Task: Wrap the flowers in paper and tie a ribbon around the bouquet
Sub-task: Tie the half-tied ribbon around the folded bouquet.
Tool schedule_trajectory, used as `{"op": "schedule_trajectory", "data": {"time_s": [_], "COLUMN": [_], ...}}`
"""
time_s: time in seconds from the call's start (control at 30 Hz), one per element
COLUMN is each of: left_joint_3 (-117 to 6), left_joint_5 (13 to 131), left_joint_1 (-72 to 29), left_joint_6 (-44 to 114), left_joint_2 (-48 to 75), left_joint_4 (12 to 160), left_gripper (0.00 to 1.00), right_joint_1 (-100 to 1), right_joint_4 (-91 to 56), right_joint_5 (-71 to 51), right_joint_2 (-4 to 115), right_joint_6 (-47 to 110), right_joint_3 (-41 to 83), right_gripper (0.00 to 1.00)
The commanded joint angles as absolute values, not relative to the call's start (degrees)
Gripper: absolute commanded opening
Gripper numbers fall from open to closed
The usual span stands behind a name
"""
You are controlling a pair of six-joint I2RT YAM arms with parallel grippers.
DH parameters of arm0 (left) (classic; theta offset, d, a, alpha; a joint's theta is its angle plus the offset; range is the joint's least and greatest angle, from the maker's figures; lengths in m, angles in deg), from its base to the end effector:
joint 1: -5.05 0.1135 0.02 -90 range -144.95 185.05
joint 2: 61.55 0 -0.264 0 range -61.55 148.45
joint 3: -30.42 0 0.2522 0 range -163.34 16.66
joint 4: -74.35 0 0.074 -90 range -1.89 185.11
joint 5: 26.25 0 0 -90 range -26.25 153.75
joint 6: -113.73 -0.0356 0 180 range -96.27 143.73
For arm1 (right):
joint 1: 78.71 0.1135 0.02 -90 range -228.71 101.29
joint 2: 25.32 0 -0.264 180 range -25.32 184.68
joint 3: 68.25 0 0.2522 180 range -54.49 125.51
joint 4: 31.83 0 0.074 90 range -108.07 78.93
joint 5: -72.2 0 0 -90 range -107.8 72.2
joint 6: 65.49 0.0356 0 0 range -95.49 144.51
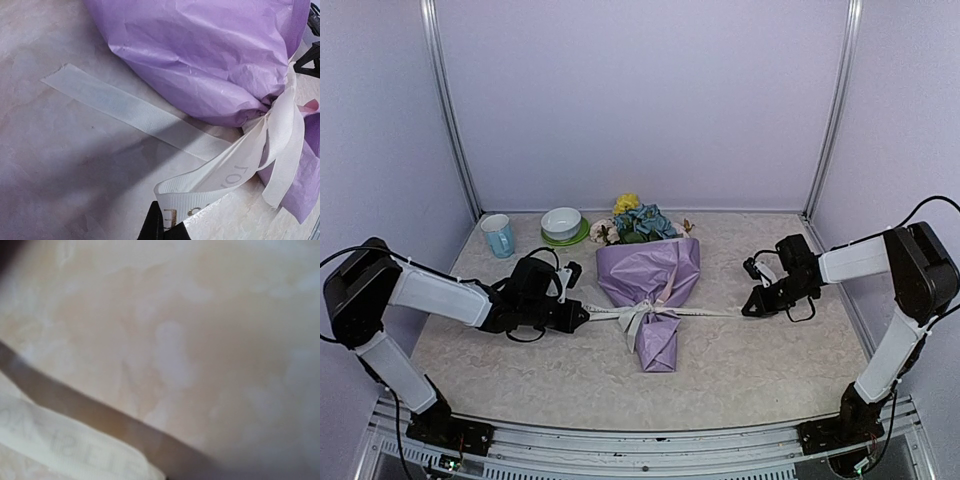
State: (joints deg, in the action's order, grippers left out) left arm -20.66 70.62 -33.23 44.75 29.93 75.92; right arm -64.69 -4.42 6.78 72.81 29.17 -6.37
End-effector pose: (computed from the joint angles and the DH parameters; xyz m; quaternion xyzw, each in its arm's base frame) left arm 0.2330 -0.1893 0.1408 0.1609 0.8978 -0.2485 0.3260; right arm 0.2952 0.0890 0.1304 -0.1260 0.9443 0.2406 0.1860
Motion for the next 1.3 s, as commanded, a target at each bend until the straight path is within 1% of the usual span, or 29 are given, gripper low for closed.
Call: {"op": "schedule_trajectory", "data": {"time_s": [0.0, 0.43, 0.77, 0.93, 1.0, 1.07, 1.1, 1.17, 1.27], "left_joint_3": [-18.7, -17.6, -17.3, -18.6, -19.4, -20.3, -20.7, -21.3, -21.6], "left_joint_5": [69.0, 67.6, 67.7, 68.6, 67.6, 67.0, 66.8, 67.1, 67.4], "left_joint_1": [-32.0, -31.5, -31.4, -32.0, -33.0, -33.9, -34.3, -34.9, -35.5], "left_joint_6": [46.6, 47.3, 46.9, 45.9, 45.1, 43.2, 42.5, 41.1, 39.7], "left_joint_2": [32.4, 36.1, 35.8, 34.2, 32.2, 30.0, 28.7, 26.4, 22.8], "left_joint_4": [75.6, 76.0, 75.9, 75.9, 75.8, 75.7, 75.7, 75.8, 76.5], "left_gripper": [0.0, 0.0, 0.0, 0.01, 0.19, 0.35, 0.42, 0.51, 0.62], "right_joint_1": [-66.8, -68.4, -68.5, -68.3, -67.8, -67.6, -67.6, -67.6, -67.6], "right_joint_4": [-2.7, -2.8, -2.6, -3.0, -3.0, -3.1, -2.8, -2.2, -1.5], "right_joint_5": [0.7, 0.3, 0.6, 4.3, 5.4, 8.2, 9.0, 9.5, 8.8], "right_joint_2": [73.0, 73.4, 73.4, 73.4, 72.8, 71.5, 70.8, 68.9, 65.3], "right_joint_6": [29.4, 29.4, 29.3, 28.9, 28.8, 28.9, 29.0, 29.1, 29.2], "right_joint_3": [-8.1, -8.8, -8.8, -8.1, -7.5, -6.9, -6.6, -5.6, -4.5], "right_gripper": [0.0, 0.0, 0.0, 0.0, 0.19, 0.33, 0.46, 0.65, 0.78]}}
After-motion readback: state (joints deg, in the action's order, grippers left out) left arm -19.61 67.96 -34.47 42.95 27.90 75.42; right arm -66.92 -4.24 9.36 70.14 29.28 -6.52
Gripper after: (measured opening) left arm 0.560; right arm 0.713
